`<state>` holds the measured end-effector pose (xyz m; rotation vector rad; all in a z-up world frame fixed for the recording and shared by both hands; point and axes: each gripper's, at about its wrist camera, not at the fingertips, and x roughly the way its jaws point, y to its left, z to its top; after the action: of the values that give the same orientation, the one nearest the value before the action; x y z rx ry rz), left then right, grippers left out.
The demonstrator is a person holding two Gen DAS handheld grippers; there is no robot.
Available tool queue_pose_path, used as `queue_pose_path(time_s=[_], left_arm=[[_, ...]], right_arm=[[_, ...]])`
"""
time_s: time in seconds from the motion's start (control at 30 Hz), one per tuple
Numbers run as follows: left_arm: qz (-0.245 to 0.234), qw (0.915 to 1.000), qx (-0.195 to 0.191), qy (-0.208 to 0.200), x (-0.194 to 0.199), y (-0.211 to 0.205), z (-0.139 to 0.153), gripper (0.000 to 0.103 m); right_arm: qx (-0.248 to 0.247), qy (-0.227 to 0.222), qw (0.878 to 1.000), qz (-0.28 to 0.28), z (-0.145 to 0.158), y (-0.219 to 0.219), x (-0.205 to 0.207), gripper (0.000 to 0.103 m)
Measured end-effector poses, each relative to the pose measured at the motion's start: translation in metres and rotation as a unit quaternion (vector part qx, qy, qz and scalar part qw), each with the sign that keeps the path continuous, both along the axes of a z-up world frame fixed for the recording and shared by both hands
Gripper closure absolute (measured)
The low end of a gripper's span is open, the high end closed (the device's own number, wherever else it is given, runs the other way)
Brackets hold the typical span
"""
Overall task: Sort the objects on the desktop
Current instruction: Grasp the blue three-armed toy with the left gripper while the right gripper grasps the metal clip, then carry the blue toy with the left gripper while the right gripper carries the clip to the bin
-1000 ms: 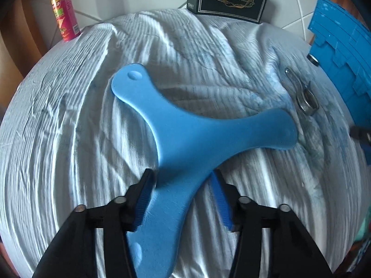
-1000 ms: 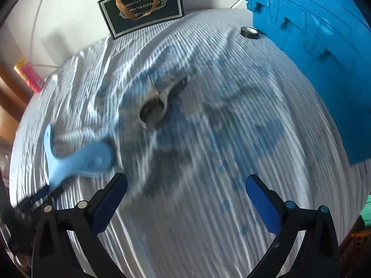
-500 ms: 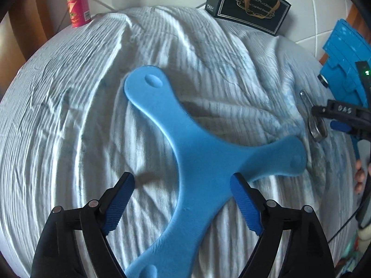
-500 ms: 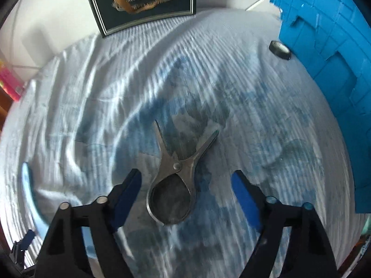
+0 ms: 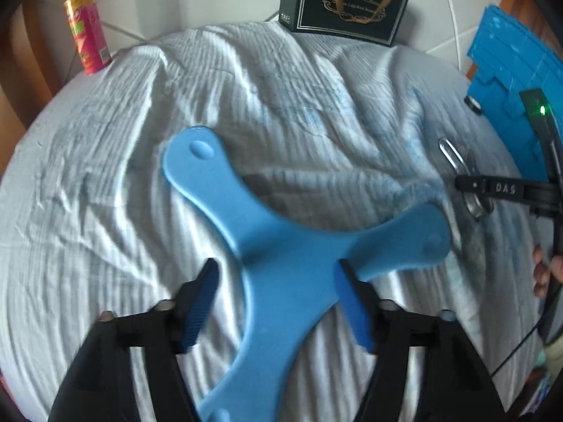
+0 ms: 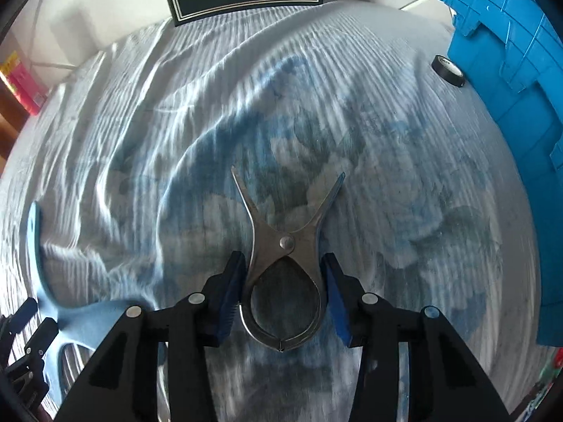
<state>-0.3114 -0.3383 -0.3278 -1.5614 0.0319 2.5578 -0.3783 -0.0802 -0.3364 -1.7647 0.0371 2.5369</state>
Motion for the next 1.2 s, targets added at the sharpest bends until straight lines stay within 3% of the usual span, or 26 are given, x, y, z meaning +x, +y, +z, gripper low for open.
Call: queue_pose_path(time_s=[0.2, 0.43, 0.67, 0.77, 0.8, 0.87, 0.9, 0.93, 0.97, 1.0, 1.03, 1.2], left_arm=[[-0.018, 0.9992, -0.029, -0.021, 0.007, 0.006, -0.006, 0.02], [-0.015, 0.9989, -0.037, -0.026, 0.007, 0.008, -0.013, 0.019], [-0.015, 0.9993, -0.028, -0.017, -0.014, 0.023, -0.017, 0.017], [-0.01, 0.9995, -0.027, -0.012, -0.016, 0.023, -0.017, 0.017], [-0.01, 0.9995, -0.027, -0.009, -0.016, 0.023, -0.018, 0.017], [-0.007, 0.9996, -0.026, -0.003, -0.017, 0.022, -0.018, 0.017], [-0.004, 0.9997, -0.025, 0.001, -0.017, 0.023, -0.017, 0.018], [-0.001, 0.9997, -0.025, 0.006, -0.018, 0.024, -0.016, 0.03], [0.003, 0.9996, -0.025, 0.011, -0.019, 0.025, -0.014, 0.04], [0.006, 0.9995, -0.025, 0.015, -0.02, 0.026, -0.013, 0.043], [0.009, 0.9994, -0.029, 0.017, -0.021, 0.027, -0.012, 0.044], [0.019, 0.9983, -0.042, 0.037, -0.02, 0.031, 0.002, 0.047]], right_arm=[[0.018, 0.015, 0.999, 0.029, -0.003, -0.015, 0.001, 0.059], [0.028, -0.008, 0.999, 0.045, -0.003, -0.004, 0.014, 0.059], [0.004, -0.019, 0.998, 0.068, -0.003, 0.019, 0.043, 0.059], [-0.017, -0.006, 0.998, 0.052, -0.002, 0.026, 0.046, 0.058], [-0.025, -0.002, 0.999, 0.045, -0.001, 0.029, 0.047, 0.057], [-0.037, 0.007, 0.999, 0.029, -0.002, 0.032, 0.043, 0.031], [-0.043, 0.011, 0.999, 0.021, -0.002, 0.033, 0.041, 0.028], [-0.044, 0.013, 0.999, 0.017, -0.003, 0.033, 0.039, 0.028], [-0.043, 0.015, 0.999, 0.014, -0.004, 0.032, 0.036, 0.033], [-0.019, 0.019, 1.0, 0.013, -0.004, 0.029, 0.034, 0.045], [0.002, 0.023, 1.0, 0.013, -0.003, 0.027, 0.033, 0.064], [-0.003, 0.023, 0.999, 0.03, 0.001, 0.019, 0.035, 0.064]])
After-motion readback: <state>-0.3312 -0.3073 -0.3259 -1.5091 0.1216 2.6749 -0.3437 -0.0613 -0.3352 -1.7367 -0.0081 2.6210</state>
